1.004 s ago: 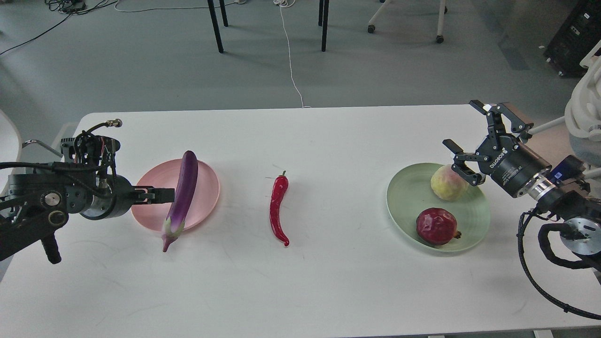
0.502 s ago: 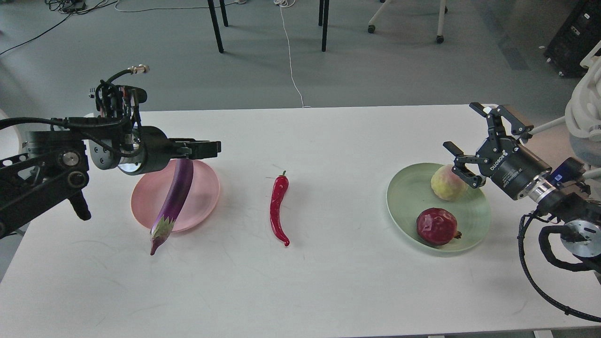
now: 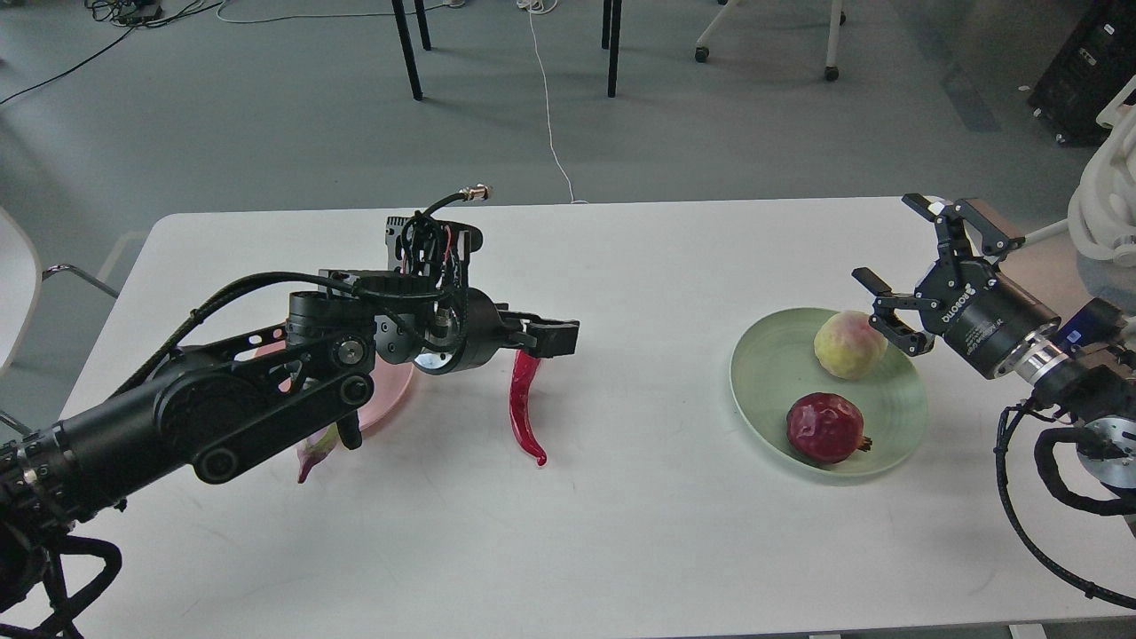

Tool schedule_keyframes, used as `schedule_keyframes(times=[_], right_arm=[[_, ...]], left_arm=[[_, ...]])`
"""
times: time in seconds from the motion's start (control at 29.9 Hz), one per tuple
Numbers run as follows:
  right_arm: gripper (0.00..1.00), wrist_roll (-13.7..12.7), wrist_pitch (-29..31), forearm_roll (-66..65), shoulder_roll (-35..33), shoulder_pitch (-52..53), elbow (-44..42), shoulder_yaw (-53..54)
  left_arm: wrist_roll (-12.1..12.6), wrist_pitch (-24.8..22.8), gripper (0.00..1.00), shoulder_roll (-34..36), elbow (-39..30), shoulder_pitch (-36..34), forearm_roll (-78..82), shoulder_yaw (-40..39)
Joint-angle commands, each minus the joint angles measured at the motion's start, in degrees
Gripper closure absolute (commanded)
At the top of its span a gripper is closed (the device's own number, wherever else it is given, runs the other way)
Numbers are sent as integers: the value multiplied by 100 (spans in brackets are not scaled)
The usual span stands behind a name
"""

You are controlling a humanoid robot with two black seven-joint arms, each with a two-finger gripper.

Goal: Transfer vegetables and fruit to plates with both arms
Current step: 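Reach the left gripper to the red chili pepper and grasp it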

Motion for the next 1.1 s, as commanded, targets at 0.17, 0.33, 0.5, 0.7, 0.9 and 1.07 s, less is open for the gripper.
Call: schedule_keyframes(times=[0.17,0.33,0.5,0.7,0.9,1.07], right_arm=[[4,0,-1,2,-16,-43,18,34],[4,0,-1,-7,-16,-78,27,43],[4,0,-1,-7,-16,-78,18,87],[4,0,-1,-7,-16,-78,18,87],[4,0,-1,2,-24,-78,18,87],[4,0,-1,2,-16,-78,9,87]], left_arm=[[-5,0,0,-105,373,4,164,491],[-5,48,1,-114,497,4,208,834],[4,57,2,-254,645,4,226,993],[12,92,9,-447,830,4,252,1011],[83,84,51,-500,839,4,243,1019],[223,84,90,-492,839,-4,252,1011]])
